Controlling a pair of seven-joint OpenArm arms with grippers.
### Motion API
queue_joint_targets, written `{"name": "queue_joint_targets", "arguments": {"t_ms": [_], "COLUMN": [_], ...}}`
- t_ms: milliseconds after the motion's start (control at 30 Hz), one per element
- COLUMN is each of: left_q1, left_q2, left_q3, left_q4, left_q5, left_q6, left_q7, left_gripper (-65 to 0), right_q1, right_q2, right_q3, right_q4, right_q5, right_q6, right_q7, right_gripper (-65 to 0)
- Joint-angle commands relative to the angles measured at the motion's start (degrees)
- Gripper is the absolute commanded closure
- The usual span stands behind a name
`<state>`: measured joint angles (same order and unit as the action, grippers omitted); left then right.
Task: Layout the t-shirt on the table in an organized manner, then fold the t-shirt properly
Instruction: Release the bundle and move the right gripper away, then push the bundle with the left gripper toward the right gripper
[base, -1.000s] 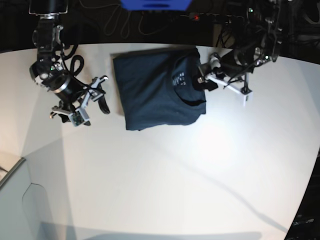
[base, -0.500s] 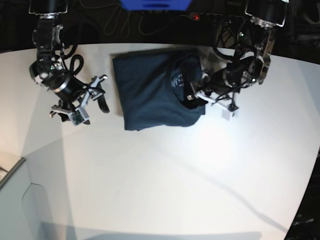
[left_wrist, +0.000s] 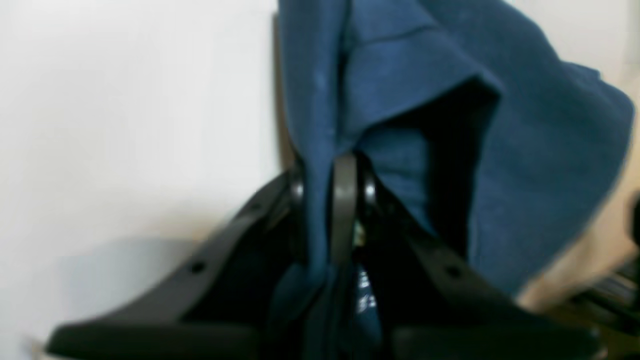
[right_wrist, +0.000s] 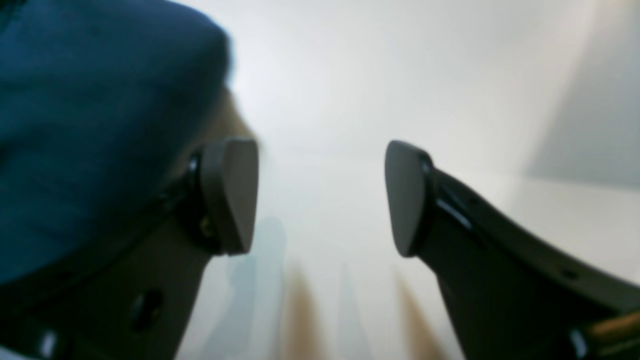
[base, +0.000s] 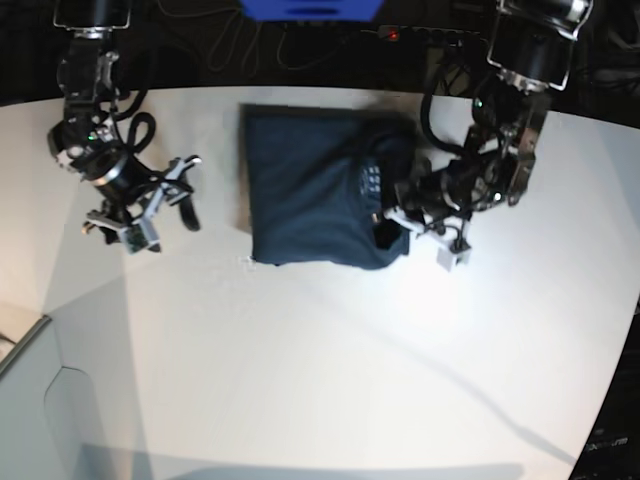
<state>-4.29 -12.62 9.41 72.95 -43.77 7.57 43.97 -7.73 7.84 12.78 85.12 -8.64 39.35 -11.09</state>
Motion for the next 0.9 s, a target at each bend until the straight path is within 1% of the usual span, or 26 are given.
{"name": "queue_joint_targets", "arguments": {"t_ms": [0, 33, 100, 167, 233, 300, 367, 400, 433, 500, 567, 633, 733, 767, 867], "left_q1": [-2.69, -4.72, -9.29, -14.03, -18.52, -23.09, -27.22, -28.72, -30.74, -33.90, -36.63, -38.47, -39.09, -39.09, -38.91], "left_q2": [-0.08, 0.01, 0.01, 0.45, 1.85, 3.35, 5.46, 6.16, 7.04, 9.41, 12.40, 16.09, 20.93, 21.62, 21.62], "left_q3": [1.45, 3.56, 8.30, 14.46, 19.56, 23.87, 29.40, 31.95, 34.94, 41.10, 47.87, 53.84, 58.33, 58.59, 58.50], "left_q4": [0.15, -0.90, -3.45, -6.09, -9.17, -13.39, -18.05, -19.98, -22.53, -27.72, -33.08, -38.27, -44.42, -45.74, -47.58], "left_q5": [1.79, 4.16, 6.89, 7.77, 8.03, 8.12, 8.12, 8.12, 8.12, 8.47, 10.67, 15.15, 22.36, 24.47, 30.45], "left_q6": [-0.14, -0.14, -0.14, -0.23, -0.67, -4.45, -9.99, -12.01, -13.95, -16.41, -18.43, -20.45, -23.35, -23.88, -24.50], "left_q7": [-1.37, -1.46, -1.46, -1.55, -1.55, -3.13, -6.73, -8.58, -11.13, -16.14, -21.33, -26.78, -33.55, -35.04, -38.12], "left_gripper": [0.0, 0.0, 0.0, 0.0, 0.0, 0.0, 0.0, 0.0, 0.0, 0.0, 0.0, 0.0, 0.0, 0.0, 0.0], "right_q1": [1.26, 1.26, 1.35, 1.26, 1.00, 0.83, 0.12, -0.58, -1.02, -1.72, -2.87, -3.57, -4.63, -4.80, -6.03], "right_q2": [0.38, 0.38, 0.38, 0.30, 0.30, 0.21, 0.21, 0.21, 0.21, 0.21, -0.23, -1.02, -2.87, -3.22, -5.07], "right_q3": [0.98, 2.39, 5.55, 8.63, 11.27, 13.91, 16.54, 17.77, 18.92, 20.68, 22.43, 24.28, 26.65, 27.18, 28.24], "right_q4": [0.99, 0.99, 0.99, 0.99, 0.99, 0.99, 0.99, 1.08, 1.16, 1.60, 1.96, 3.27, 5.30, 6.17, 8.28], "right_q5": [0.95, 0.95, 0.95, 0.95, 0.95, 0.95, 1.04, 1.04, 1.04, 1.04, 1.13, 1.13, 1.13, 1.13, 1.04], "right_q6": [0.65, 0.65, 0.65, 0.65, 0.65, 0.65, 0.65, 0.65, 0.65, 0.65, 0.65, 0.65, 0.65, 0.65, 0.65], "right_q7": [1.47, 1.47, 1.47, 1.55, 1.64, 1.64, 1.55, 1.64, 1.64, 1.64, 1.73, 1.73, 1.64, 1.64, 1.64], "right_gripper": [-39.9, -39.9, -39.9, -39.9, -39.9, -39.9, -39.9, -39.9, -39.9, -39.9, -39.9, -39.9, -39.9, -39.9, -39.9]}}
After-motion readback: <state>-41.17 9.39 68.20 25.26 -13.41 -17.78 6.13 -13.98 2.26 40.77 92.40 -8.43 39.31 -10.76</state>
